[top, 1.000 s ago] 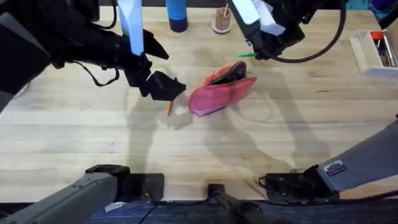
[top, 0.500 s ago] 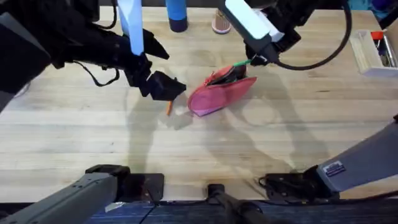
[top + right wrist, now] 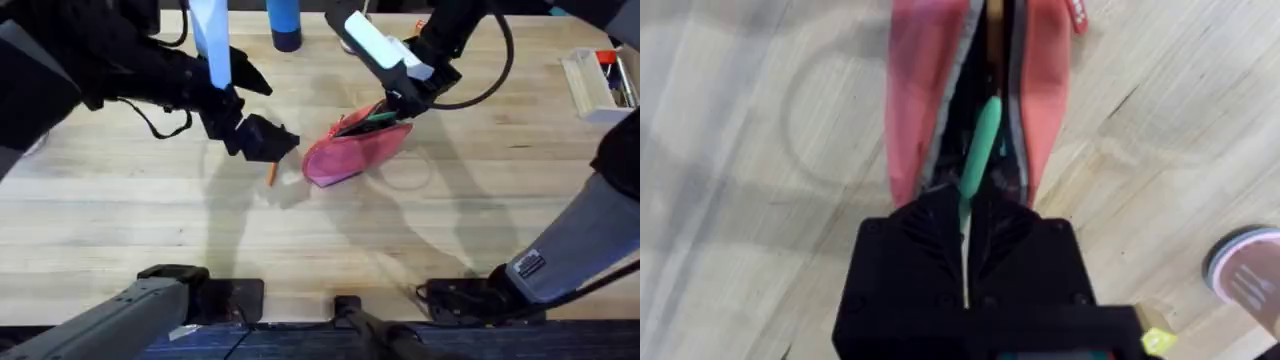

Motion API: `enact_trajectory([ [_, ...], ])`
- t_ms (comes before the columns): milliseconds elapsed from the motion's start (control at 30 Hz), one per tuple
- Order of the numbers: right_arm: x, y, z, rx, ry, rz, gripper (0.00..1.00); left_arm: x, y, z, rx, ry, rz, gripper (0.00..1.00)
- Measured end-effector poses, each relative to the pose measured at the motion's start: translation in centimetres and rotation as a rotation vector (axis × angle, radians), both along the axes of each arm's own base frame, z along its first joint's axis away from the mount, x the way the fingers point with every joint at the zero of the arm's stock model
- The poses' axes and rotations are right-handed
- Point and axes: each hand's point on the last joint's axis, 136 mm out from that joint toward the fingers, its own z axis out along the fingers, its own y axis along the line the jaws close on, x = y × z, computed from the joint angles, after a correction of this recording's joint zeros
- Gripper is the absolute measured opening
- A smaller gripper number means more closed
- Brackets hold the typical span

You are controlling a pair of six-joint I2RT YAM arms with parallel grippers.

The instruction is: Unzip the bag, pick up the pens from the table one at a time and place them inside, then zip the bag closed.

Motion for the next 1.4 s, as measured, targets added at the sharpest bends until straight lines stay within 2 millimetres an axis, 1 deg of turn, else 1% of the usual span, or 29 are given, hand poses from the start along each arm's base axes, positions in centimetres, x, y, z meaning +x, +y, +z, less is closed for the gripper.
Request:
enact_trajectory([
  [133,-0.3,0.8,0.0,0.0,0.001,0.017,0.03,0.0,0.0,0.0,-0.002,0.0,-0.001,0.993],
  [367,-1.0,3.2,-0.2,0.004,-0.01,0.082,0.031,0.0,0.0,0.0,-0.002,0.001,-0.001,0.993],
  [467,-1.4,4.0,-1.1,-0.002,0.01,0.106,0.031,-0.1,0.0,0.0,-0.002,0.004,-0.001,0.993],
  [600,-1.4,5.0,-2.9,-0.013,0.04,0.13,0.031,-0.2,0.0,0.0,-0.002,0.008,-0.001,0.994],
  [700,-1.5,5.7,-3.7,-0.019,0.05,0.139,0.03,-0.1,0.0,0.0,-0.002,0.007,-0.001,0.993],
  [833,-1.9,6.3,-3.9,-0.021,0.052,0.151,0.031,-0.2,0.0,-0.1,-0.001,0.008,-0.001,0.993],
  [1000,-2.0,6.5,-3.9,-0.021,0.054,0.154,0.033,-0.2,0.0,-0.1,-0.001,0.009,-0.001,0.993],
  [1033,-2.0,6.5,-3.9,-0.022,0.055,0.15,0.077,-0.2,0.0,-0.1,-0.001,0.009,-0.001,0.993],
  [1067,-2.0,6.5,-3.9,-0.022,0.054,0.148,0.201,-0.2,0.0,-0.1,-0.001,0.009,-0.001,0.993],
  [1133,-2.0,6.5,-3.9,-0.022,0.054,0.147,0.475,-0.2,0.0,-0.1,-0.001,0.009,-0.001,0.993],
  [1167,-2.0,6.5,-3.9,-0.022,0.054,0.146,0.633,-0.2,0.0,-0.1,-0.001,0.01,-0.001,0.993],
  [1233,-2.0,6.4,-3.9,-0.027,0.057,0.142,0.919,-0.2,0.0,-0.1,-0.001,0.011,-0.001,0.993],
  [1267,-2.1,6.4,-3.9,-0.029,0.059,0.141,0.977,-0.2,0.0,-0.1,-0.001,0.011,-0.001,0.993],
  [1400,-2.1,6.4,-4.0,-0.03,0.061,0.139,0.996,-0.2,0.0,-0.1,0.0,0.011,0.0,0.993],
])
